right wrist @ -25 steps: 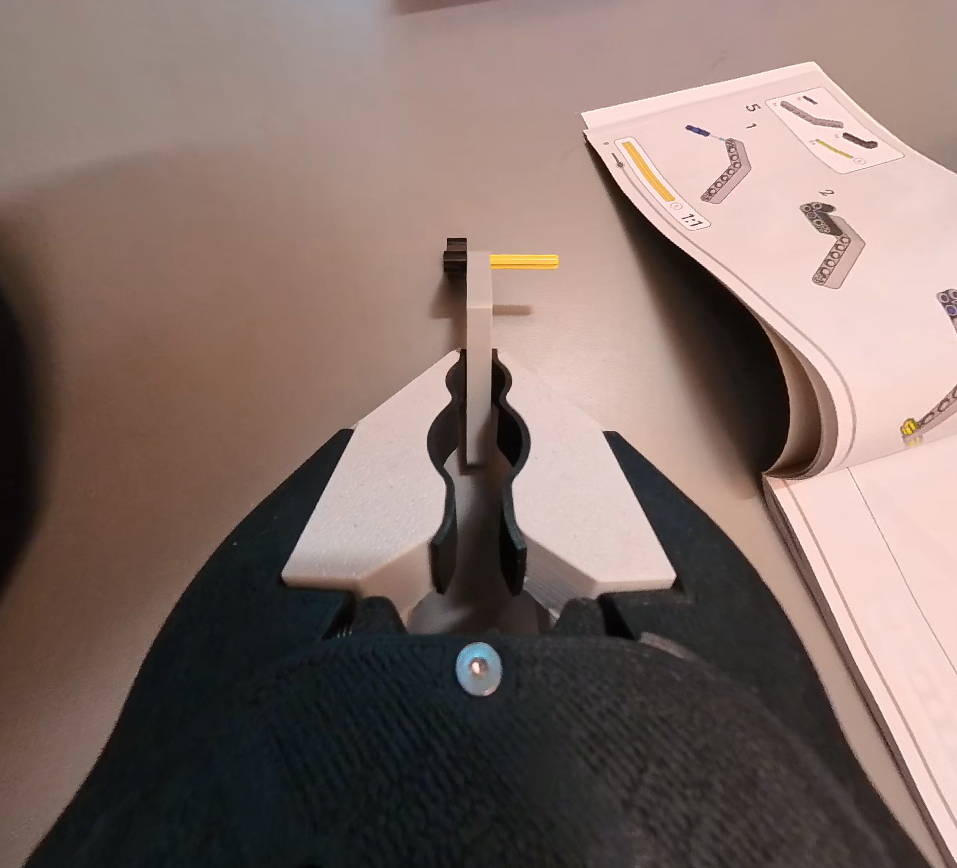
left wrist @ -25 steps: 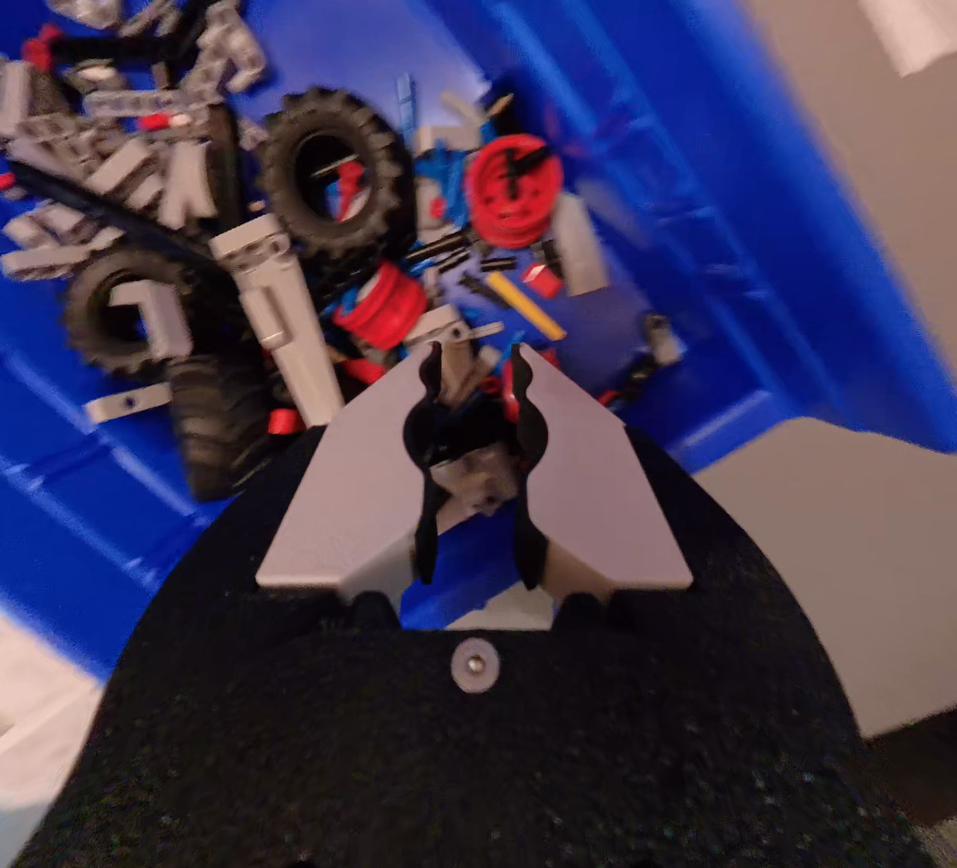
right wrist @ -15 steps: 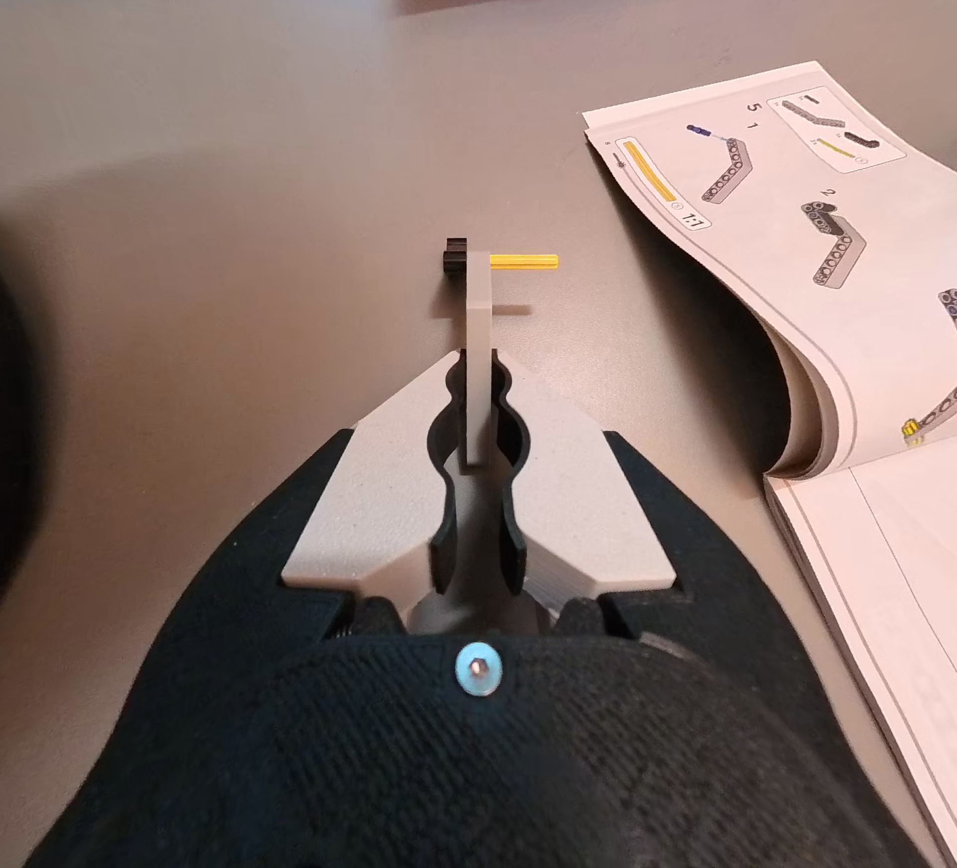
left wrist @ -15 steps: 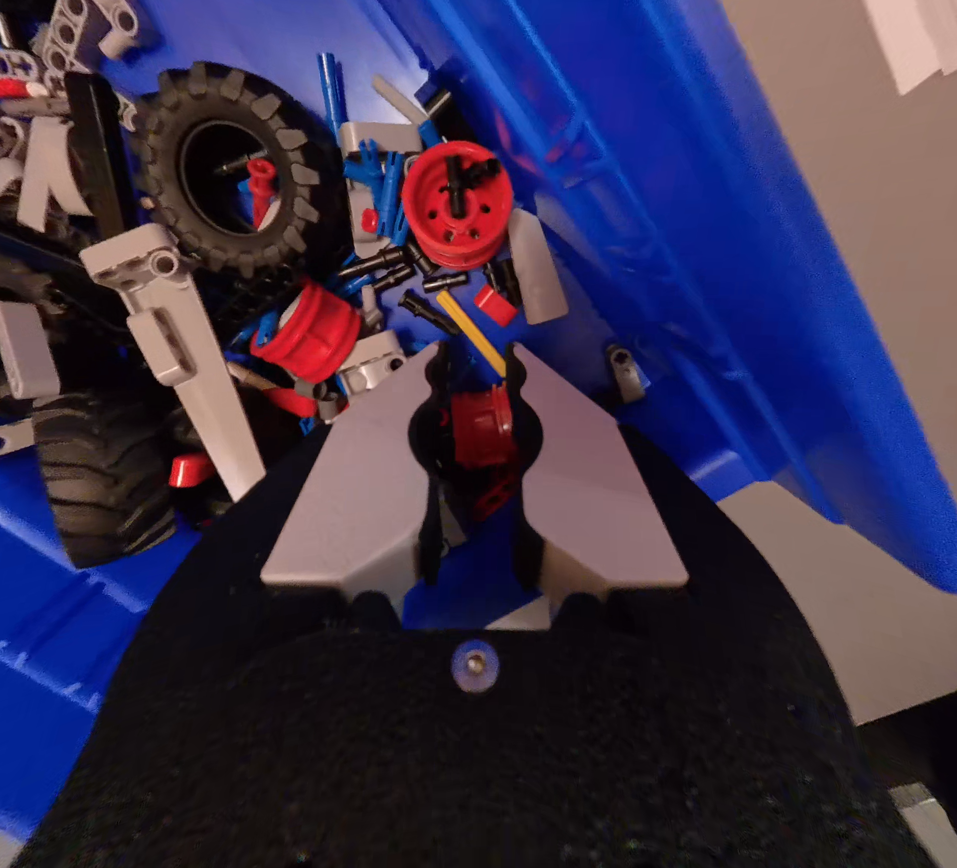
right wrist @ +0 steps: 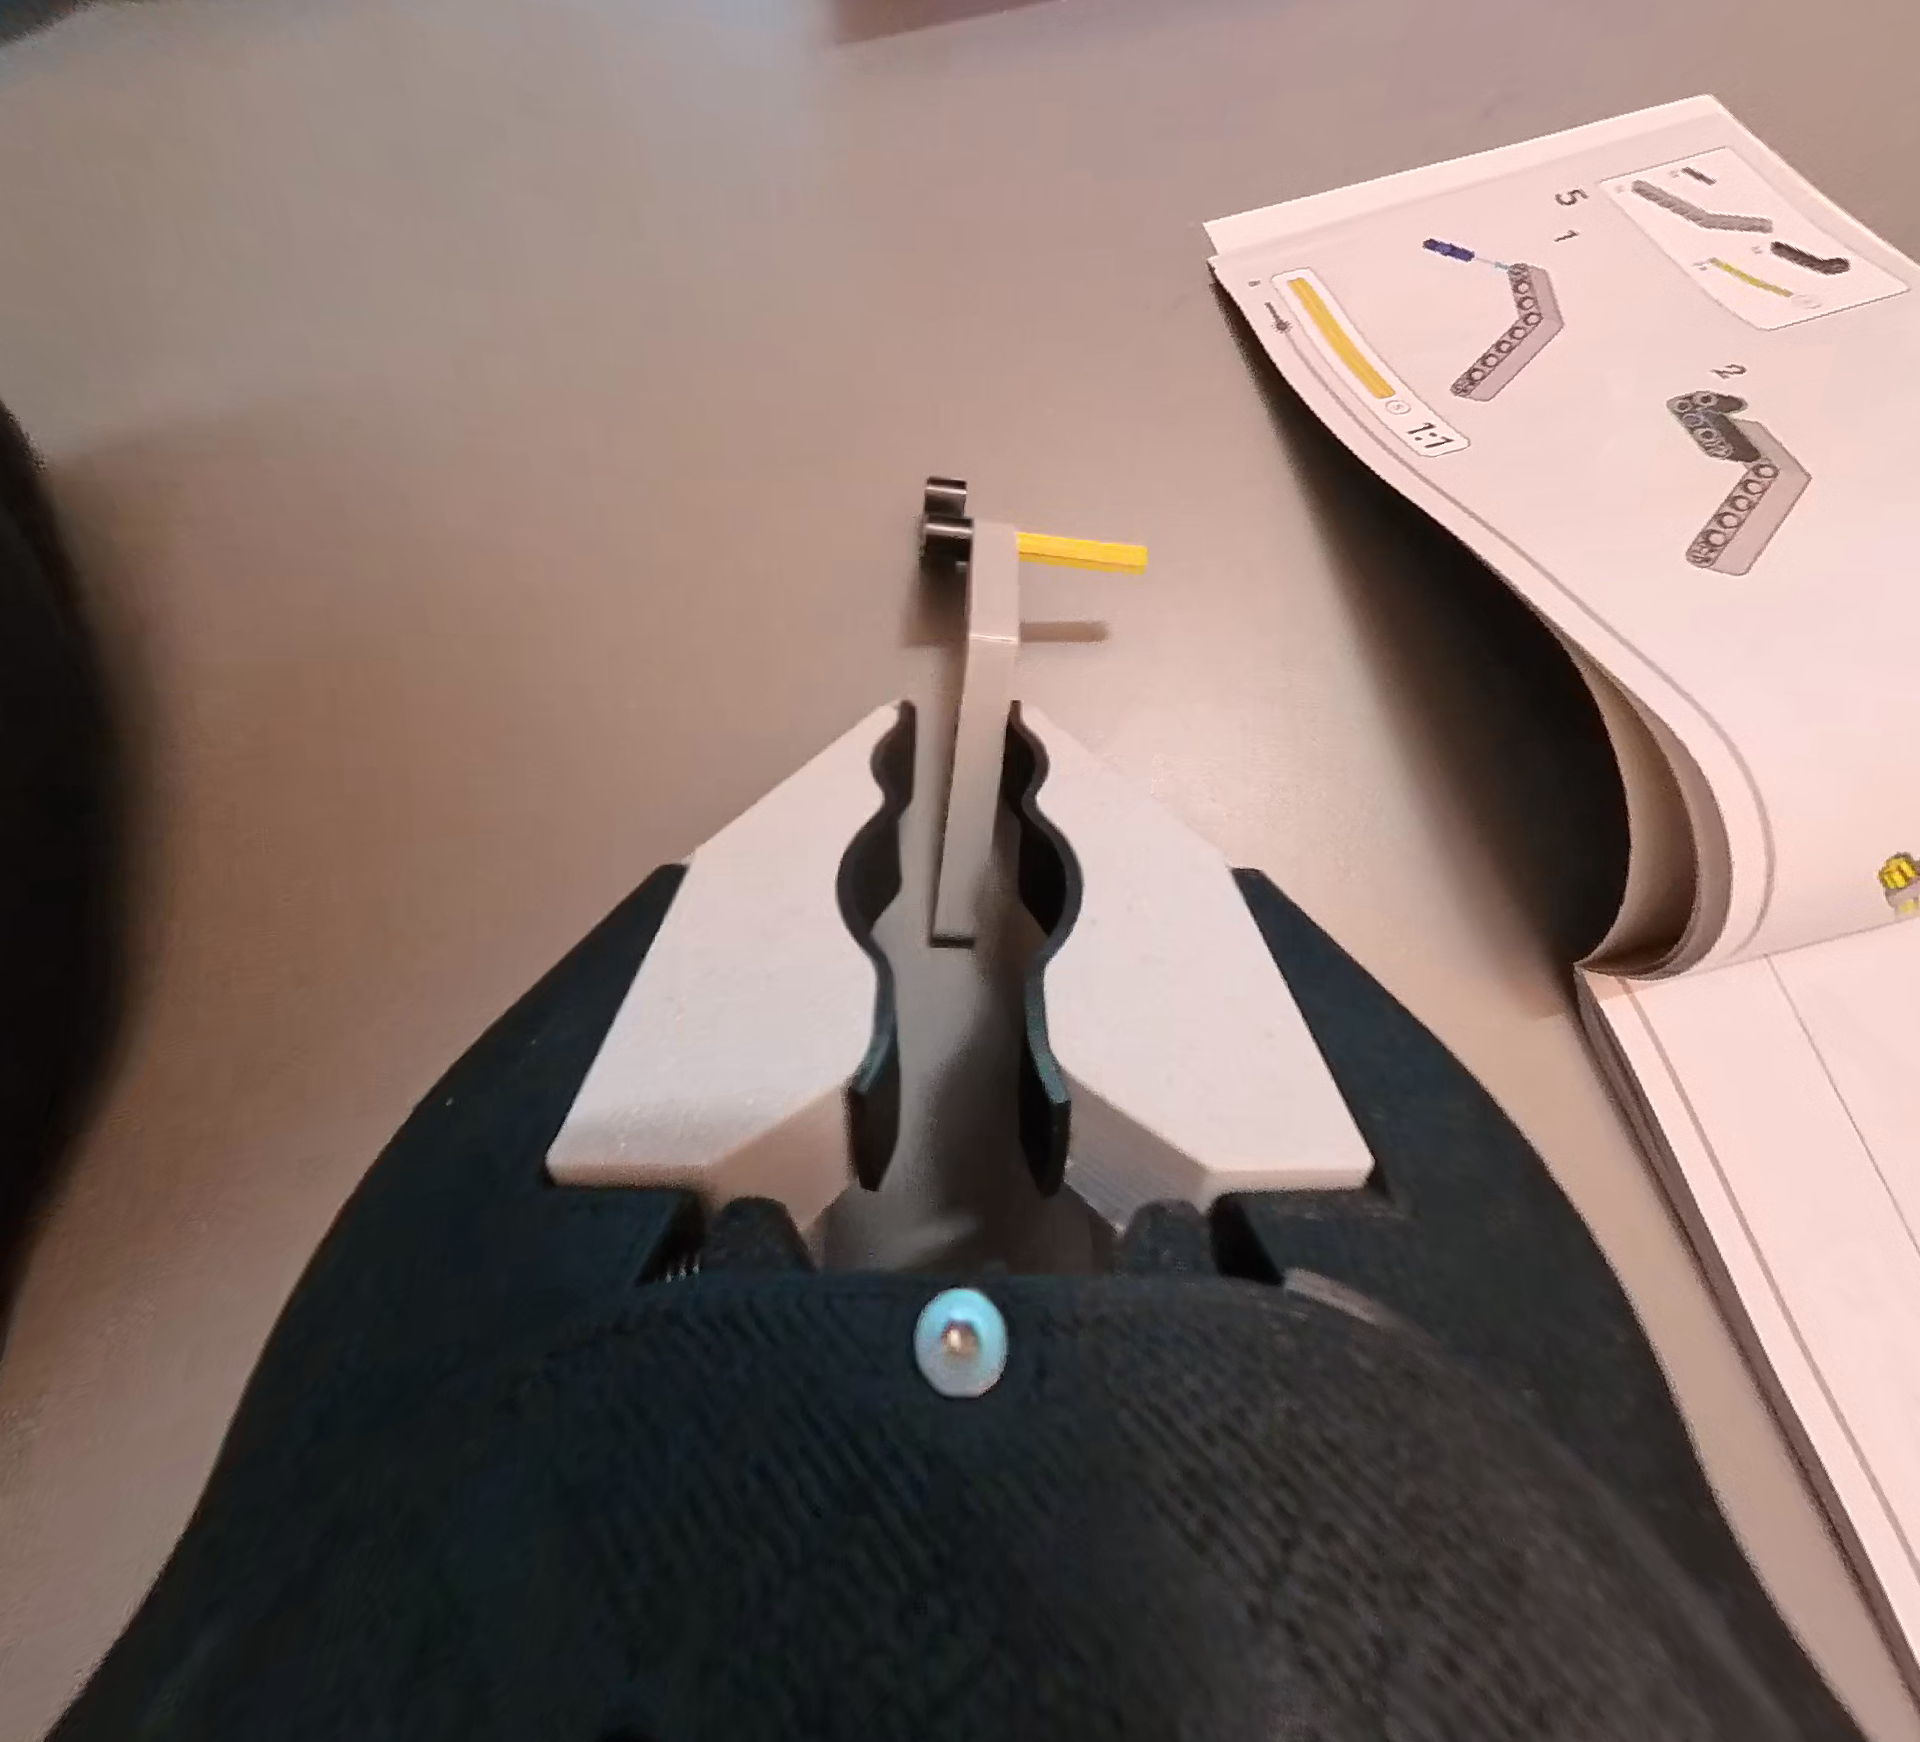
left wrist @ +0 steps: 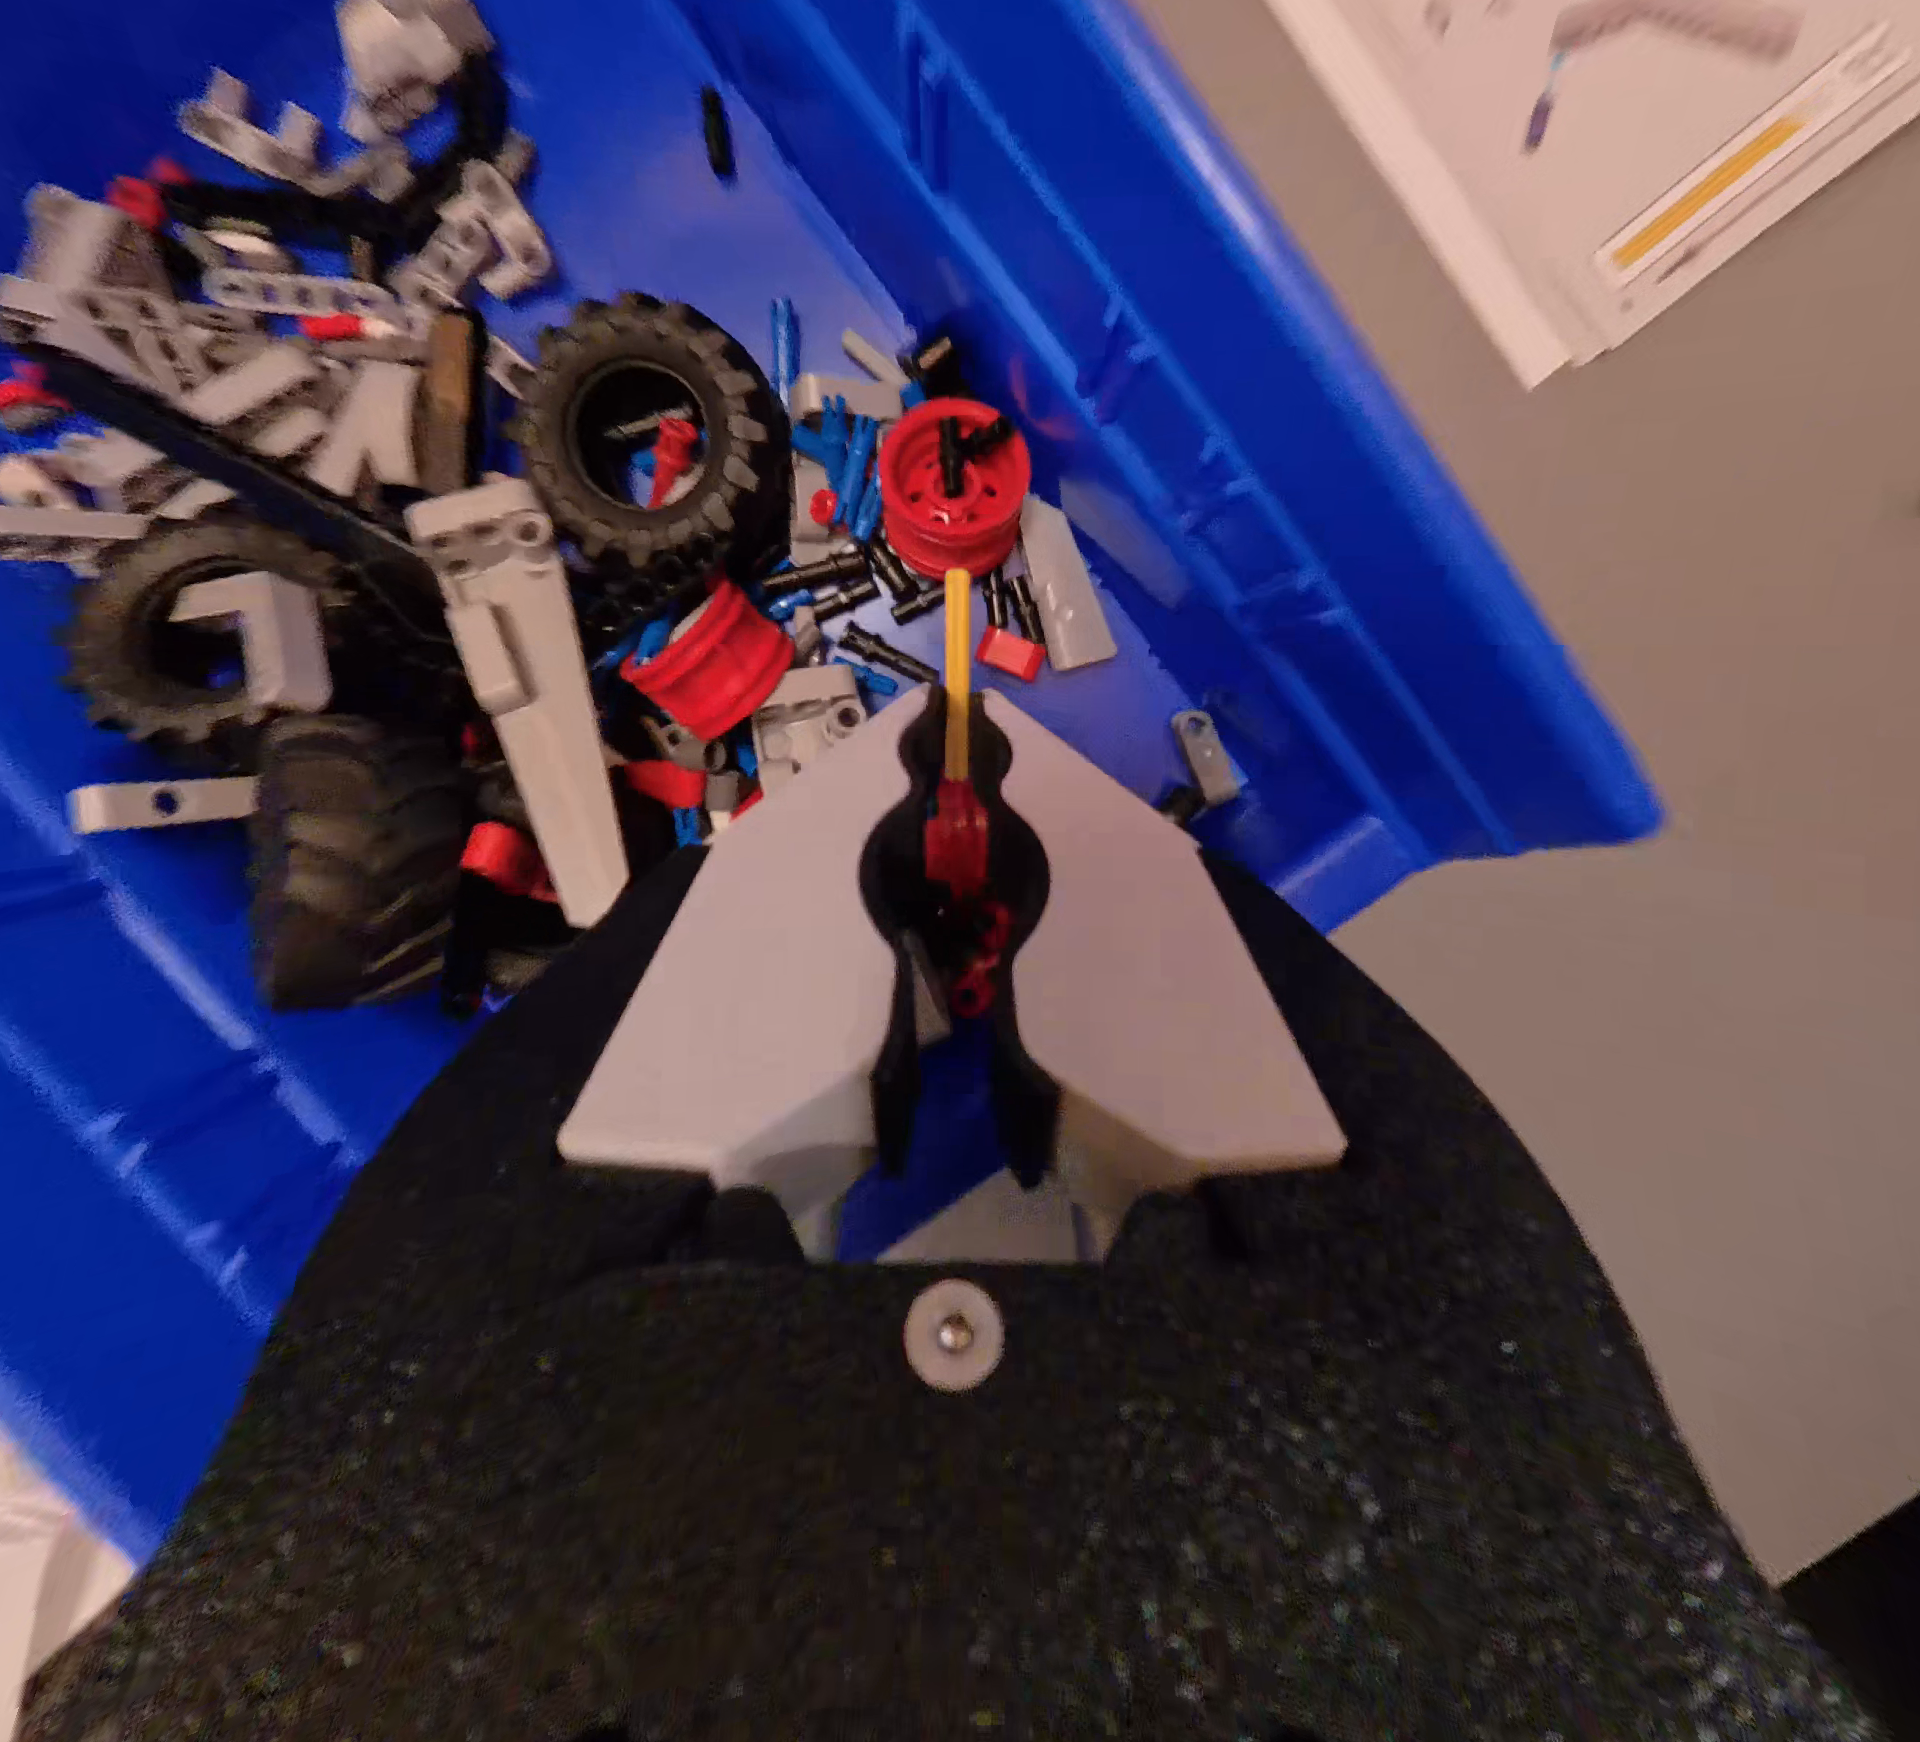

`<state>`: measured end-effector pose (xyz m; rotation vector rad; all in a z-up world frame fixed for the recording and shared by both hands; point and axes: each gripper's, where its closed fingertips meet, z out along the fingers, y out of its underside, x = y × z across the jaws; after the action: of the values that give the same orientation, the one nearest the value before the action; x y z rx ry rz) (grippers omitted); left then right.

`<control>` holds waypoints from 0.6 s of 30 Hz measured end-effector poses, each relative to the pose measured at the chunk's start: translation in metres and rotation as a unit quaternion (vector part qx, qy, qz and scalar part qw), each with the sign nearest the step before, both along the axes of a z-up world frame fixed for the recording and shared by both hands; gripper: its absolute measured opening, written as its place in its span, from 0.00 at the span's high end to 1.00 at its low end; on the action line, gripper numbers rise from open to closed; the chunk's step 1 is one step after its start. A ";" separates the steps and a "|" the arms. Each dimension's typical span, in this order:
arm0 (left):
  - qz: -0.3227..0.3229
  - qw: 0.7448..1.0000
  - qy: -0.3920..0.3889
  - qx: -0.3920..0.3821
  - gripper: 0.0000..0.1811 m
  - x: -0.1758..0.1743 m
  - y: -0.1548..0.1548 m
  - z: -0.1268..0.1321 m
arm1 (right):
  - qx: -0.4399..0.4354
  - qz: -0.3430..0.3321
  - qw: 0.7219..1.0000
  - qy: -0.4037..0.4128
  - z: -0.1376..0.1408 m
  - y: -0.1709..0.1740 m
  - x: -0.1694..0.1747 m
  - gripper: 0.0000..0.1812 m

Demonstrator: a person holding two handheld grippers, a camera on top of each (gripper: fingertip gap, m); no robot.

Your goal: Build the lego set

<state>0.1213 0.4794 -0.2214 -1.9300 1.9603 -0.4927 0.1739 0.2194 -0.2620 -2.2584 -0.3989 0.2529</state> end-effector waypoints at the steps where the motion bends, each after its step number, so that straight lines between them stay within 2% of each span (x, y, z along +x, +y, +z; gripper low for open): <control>1: 0.008 1.000 -0.018 -0.002 0.99 -0.002 -0.001 0.010 | 0.000 0.000 1.000 0.002 0.000 0.000 0.000 0.89; 3: 0.018 0.998 -0.058 -0.003 0.99 -0.006 -0.007 0.032 | 0.003 -0.001 1.000 0.003 0.001 0.000 0.000 0.84; 6: 0.017 0.993 -0.120 -0.005 1.00 -0.018 -0.029 0.064 | 0.022 -0.002 1.000 0.005 0.007 -0.003 0.000 0.81; 10: -0.006 0.984 -0.175 -0.023 0.99 -0.035 -0.083 0.084 | 0.053 -0.025 0.998 0.014 0.020 -0.017 0.002 0.80; 12: -0.031 0.981 -0.183 -0.048 0.99 -0.038 -0.121 0.080 | 0.078 -0.049 0.996 -0.003 0.030 -0.026 0.009 0.81; 14: -0.072 0.978 -0.178 -0.077 0.99 -0.034 -0.167 0.066 | 0.115 -0.058 0.992 -0.015 0.044 -0.036 0.009 0.88; 16: -0.116 0.974 -0.163 -0.102 0.99 -0.026 -0.214 0.046 | 0.159 -0.026 0.987 -0.020 0.058 -0.046 -0.007 0.91; 18: -0.166 0.968 -0.156 -0.108 0.99 -0.014 -0.253 0.027 | 0.195 0.028 0.979 -0.047 0.066 -0.058 -0.024 0.88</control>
<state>0.1078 0.2267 -0.1942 -1.5186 2.0885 -1.0704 0.1496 0.1613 -0.1959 -1.8790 -0.5147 0.0851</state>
